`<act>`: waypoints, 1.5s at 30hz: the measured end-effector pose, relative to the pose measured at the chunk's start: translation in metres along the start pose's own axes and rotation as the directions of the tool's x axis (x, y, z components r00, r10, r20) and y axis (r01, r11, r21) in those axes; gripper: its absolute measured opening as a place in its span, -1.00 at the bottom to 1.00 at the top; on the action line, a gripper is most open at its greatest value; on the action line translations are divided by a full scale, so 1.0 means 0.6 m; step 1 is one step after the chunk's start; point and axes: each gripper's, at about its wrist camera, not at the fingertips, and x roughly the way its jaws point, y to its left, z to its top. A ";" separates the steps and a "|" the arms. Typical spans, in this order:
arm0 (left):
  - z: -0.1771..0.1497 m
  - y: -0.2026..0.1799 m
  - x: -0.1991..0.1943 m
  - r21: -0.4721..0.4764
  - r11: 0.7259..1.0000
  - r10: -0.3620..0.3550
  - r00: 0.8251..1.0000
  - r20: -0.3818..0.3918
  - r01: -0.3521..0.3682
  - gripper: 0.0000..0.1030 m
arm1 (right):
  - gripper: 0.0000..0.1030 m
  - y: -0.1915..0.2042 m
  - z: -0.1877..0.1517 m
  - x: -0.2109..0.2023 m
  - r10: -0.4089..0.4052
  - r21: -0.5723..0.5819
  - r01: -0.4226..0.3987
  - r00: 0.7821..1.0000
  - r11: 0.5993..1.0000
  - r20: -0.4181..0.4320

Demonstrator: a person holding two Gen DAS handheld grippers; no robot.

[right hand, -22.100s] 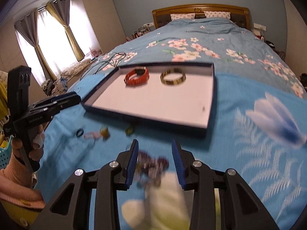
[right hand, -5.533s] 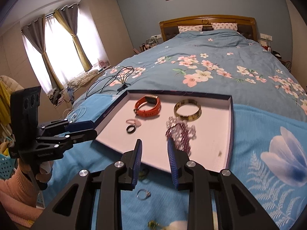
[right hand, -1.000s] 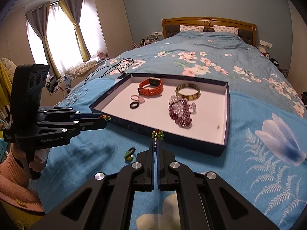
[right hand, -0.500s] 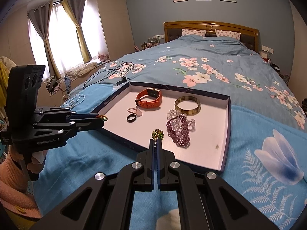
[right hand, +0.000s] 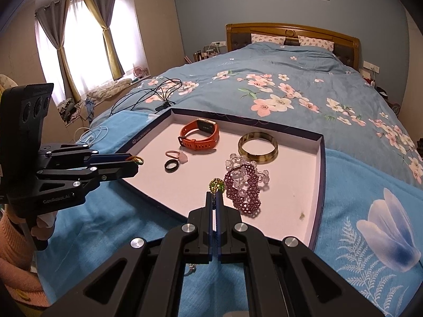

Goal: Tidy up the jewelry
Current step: 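Carry the amber ring and green beaded ring over the box with both tools, then lower both rings into the box while both tools open to release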

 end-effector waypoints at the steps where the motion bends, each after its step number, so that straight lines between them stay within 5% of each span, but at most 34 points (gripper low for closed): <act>1: 0.000 0.000 0.002 0.001 1.000 0.003 1.000 -0.002 -0.003 -0.67 | -0.99 -0.001 0.001 0.004 0.002 0.000 -0.002 1.000 1.000 -0.005; 45: 0.021 0.021 0.106 -0.015 0.999 0.036 0.993 -0.111 -0.038 -0.67 | -0.94 -0.032 0.017 0.083 -0.031 0.039 0.035 0.995 0.999 -0.096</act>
